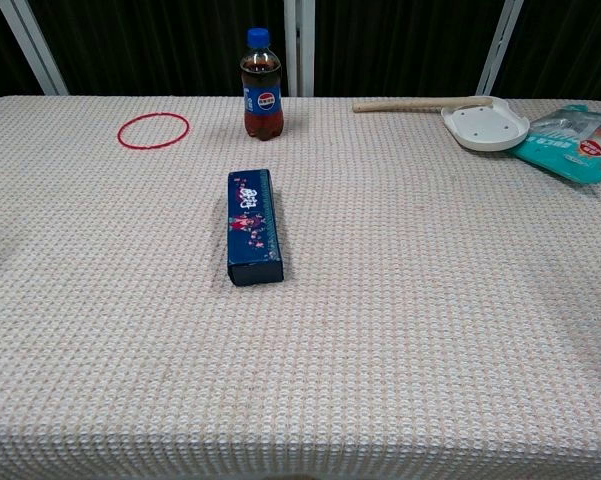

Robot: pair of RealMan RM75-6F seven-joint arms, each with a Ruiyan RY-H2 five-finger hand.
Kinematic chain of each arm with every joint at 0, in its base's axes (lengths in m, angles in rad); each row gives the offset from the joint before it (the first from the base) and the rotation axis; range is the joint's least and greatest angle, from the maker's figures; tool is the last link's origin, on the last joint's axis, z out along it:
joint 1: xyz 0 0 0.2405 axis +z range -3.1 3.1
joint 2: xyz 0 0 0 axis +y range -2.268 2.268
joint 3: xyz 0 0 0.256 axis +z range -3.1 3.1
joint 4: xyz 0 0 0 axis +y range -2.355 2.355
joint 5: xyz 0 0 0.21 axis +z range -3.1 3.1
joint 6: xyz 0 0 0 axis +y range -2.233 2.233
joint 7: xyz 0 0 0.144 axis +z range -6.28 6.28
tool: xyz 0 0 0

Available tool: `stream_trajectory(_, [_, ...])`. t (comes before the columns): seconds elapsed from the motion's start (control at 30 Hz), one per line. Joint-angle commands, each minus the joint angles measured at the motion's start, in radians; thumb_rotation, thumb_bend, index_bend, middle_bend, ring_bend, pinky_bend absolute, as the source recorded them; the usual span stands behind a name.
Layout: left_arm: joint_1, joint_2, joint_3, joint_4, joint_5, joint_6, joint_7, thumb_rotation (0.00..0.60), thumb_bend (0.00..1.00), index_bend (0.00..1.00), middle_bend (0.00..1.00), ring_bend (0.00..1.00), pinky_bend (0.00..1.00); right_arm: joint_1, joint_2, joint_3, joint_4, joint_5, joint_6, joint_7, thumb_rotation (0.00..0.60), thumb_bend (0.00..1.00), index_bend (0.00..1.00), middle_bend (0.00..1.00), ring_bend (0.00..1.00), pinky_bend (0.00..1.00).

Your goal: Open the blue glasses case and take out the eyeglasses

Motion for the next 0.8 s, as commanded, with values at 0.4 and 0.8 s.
stream_trajectory(0.4, [-0.547, 0.015, -0.161, -0.136, 0.166, -0.518, -0.127, 0.600, 0.51, 0.22, 0.23, 0.00, 0.00, -0.024, -0.008, -0.026, 0.040, -0.091, 0.087, 0.068, 0.600, 0.48, 0.00, 0.07, 0.00, 0.00])
stream_trajectory(0.8, [-0.904, -0.290, -0.231, 0.088, -0.130, -0.963, -0.060, 0.600, 0.59, 0.21, 0.23, 0.00, 0.00, -0.054, -0.004, -0.039, 0.069, -0.085, 0.117, 0.109, 0.600, 0.55, 0.00, 0.08, 0.00, 0.00])
